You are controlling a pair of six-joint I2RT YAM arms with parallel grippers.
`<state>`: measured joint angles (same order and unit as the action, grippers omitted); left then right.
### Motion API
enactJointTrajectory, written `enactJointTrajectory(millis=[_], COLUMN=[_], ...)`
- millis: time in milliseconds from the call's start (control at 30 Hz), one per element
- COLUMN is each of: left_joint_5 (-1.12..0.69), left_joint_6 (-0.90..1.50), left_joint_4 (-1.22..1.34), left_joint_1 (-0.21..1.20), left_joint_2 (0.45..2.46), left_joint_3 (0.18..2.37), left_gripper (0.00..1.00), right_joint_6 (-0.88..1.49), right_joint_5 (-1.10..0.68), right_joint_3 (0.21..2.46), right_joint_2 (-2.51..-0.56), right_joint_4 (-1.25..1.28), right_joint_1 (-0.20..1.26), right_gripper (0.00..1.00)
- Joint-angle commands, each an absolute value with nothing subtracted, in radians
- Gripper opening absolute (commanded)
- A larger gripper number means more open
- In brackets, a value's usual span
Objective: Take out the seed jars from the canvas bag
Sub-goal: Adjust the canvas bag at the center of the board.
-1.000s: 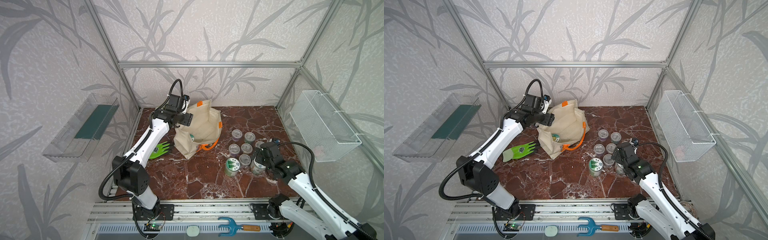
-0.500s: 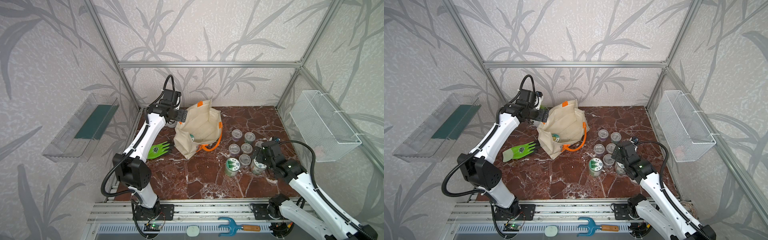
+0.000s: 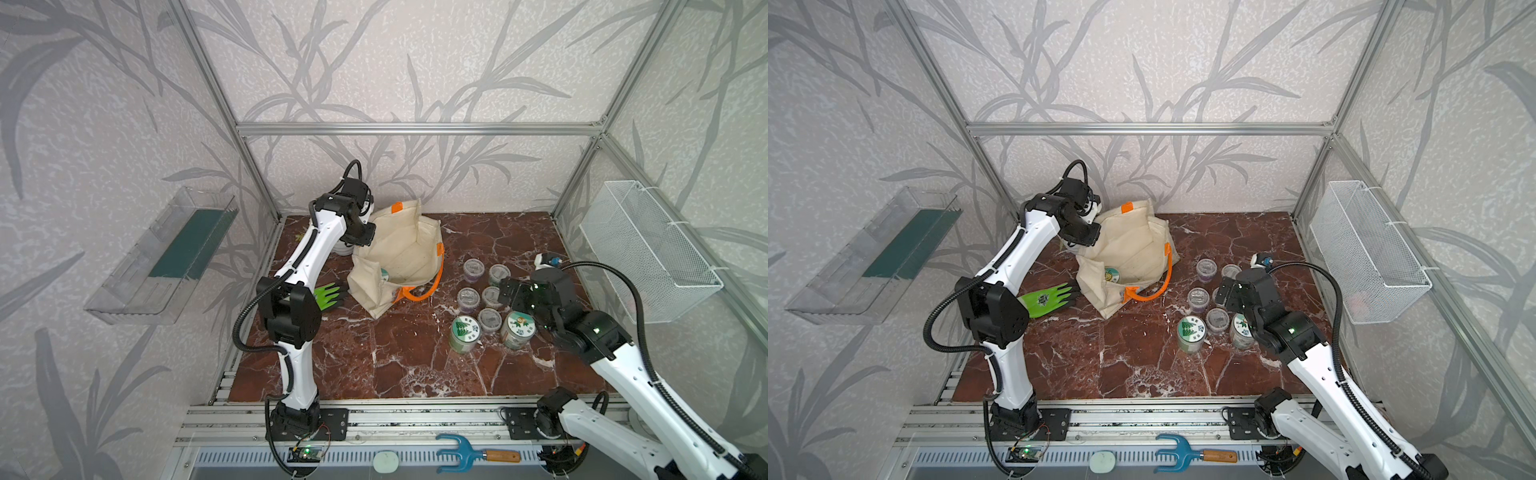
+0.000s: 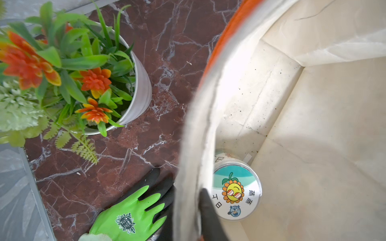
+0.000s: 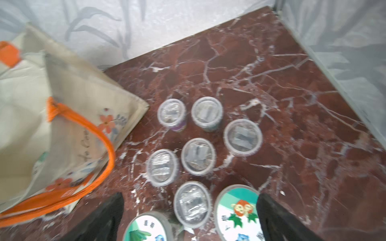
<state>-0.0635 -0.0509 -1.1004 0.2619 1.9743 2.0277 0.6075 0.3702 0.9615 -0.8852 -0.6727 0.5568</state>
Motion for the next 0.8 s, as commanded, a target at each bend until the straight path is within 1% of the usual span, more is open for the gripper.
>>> enactJointTrajectory(millis=[0,133,233,400,633,767], left_joint_5=[-0.102,-0.089,-0.038,0.033,0.006,-0.006], left_joint_6=[-0.085,-0.132,-0.166,-0.221,-0.264,-0.281], left_joint_4=[-1.112,-0.987,-0.891,-0.745,-0.534,-0.494], left_joint_1=[0.278,0.322,0.366,0.416,0.453,0.471], left_joint_2=[1.935,1.857,1.795,1.686,1.524,1.484], left_joint_3=[2.028,1.968,1.892,1.745,1.544,1.482], left_gripper=[0.00,0.00,0.00,0.00,0.00,0.00], right_joint_6=[0.577,0.561,0.555,0.592,0.687,0.720], right_joint_5=[0.445,0.452,0.412,0.324,0.335,0.345], right_joint_3=[1.035,1.128,1.212,1.265,1.241,1.242], right_joint_2=[-0.951,-1.086,-1.224,-1.379,-1.535,-1.632], right_joint_4=[-0.606,-0.456,-0.359,-0.224,-0.142,-0.108], right_joint_1=[0.707,0.876,0.940,0.960,0.960,0.954], right_gripper=[0.99,0.99,0.99,0.99,0.99,0.99])
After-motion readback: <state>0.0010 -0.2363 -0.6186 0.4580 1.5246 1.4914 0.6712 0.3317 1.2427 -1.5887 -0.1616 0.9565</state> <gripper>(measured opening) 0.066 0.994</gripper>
